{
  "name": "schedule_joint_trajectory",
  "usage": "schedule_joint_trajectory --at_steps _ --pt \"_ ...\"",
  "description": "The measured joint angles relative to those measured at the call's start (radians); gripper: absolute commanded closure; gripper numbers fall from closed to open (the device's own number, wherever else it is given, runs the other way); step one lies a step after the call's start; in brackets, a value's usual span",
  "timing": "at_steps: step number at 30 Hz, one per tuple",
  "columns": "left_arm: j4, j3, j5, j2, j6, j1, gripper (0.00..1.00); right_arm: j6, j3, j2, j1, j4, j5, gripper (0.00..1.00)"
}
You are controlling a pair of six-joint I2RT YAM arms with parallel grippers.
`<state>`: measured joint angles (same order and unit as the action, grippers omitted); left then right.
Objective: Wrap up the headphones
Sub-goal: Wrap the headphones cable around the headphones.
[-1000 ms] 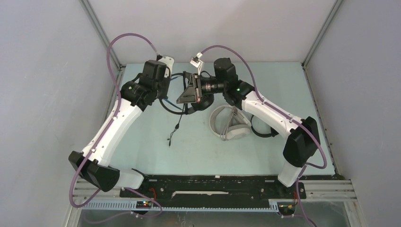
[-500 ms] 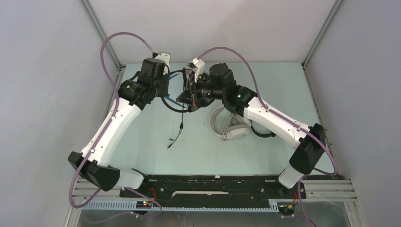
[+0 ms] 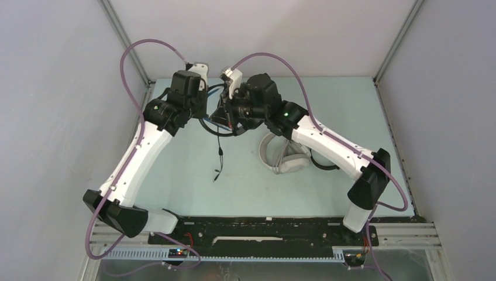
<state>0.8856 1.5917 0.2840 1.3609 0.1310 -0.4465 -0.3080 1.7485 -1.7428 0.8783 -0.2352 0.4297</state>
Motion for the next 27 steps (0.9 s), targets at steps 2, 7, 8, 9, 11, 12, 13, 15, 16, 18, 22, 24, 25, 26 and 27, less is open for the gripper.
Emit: schedule_joint_trajectory --at_steps 2,7,8,9,11,12,13,15,16,18,22,24,25,26,27 --pt "0.0 0.0 -0.003 -0.004 0.001 0.003 1.0 0.005 0.001 -0.013 0.008 -0.003 -0.013 1.0" --pt "0.007 -0.001 -0.045 -0.019 0.001 0.025 1.0 0.006 0.001 -0.024 0.019 -0.002 -0.023 1.0" --pt "0.007 -0.001 -0.054 -0.021 0.002 0.033 1.0 0.006 0.001 -0.024 0.022 0.003 -0.023 1.0" --pt "0.007 -0.001 -0.062 -0.024 0.002 0.042 1.0 0.005 0.001 -0.024 0.023 0.006 -0.022 1.0" --pt "0.008 -0.002 -0.086 -0.032 0.003 0.059 1.0 0.003 0.0 -0.024 0.026 0.006 -0.021 1.0" --pt "0.008 -0.002 -0.096 -0.035 0.005 0.066 1.0 0.003 -0.001 -0.024 0.027 0.007 -0.022 1.0" --pt "0.008 -0.002 -0.105 -0.038 0.008 0.07 1.0 0.003 -0.003 -0.024 0.029 0.008 -0.026 1.0" --pt "0.01 -0.006 -0.113 -0.043 0.013 0.076 1.0 0.003 -0.015 -0.022 0.032 0.016 -0.047 0.96" --pt "0.013 -0.008 -0.114 -0.044 0.018 0.076 1.0 0.004 -0.028 -0.018 0.034 0.022 -0.064 0.94" --pt "0.021 -0.011 -0.116 -0.045 0.027 0.076 1.0 0.008 -0.064 -0.003 0.039 0.032 -0.108 0.93" --pt "0.022 -0.026 -0.129 -0.047 0.052 0.076 1.0 0.03 -0.151 0.052 0.052 0.074 -0.201 0.93" --pt "0.017 -0.026 -0.134 -0.049 0.06 0.076 1.0 0.038 -0.193 0.085 0.061 0.105 -0.239 0.91" --pt "0.014 -0.026 -0.137 -0.054 0.066 0.076 1.0 0.04 -0.208 0.099 0.063 0.118 -0.253 0.89" --pt "0.013 -0.026 -0.138 -0.061 0.072 0.076 1.0 0.045 -0.219 0.111 0.066 0.13 -0.26 0.87" --pt "0.01 -0.026 -0.139 -0.067 0.077 0.076 1.0 0.047 -0.225 0.118 0.068 0.138 -0.264 0.86"
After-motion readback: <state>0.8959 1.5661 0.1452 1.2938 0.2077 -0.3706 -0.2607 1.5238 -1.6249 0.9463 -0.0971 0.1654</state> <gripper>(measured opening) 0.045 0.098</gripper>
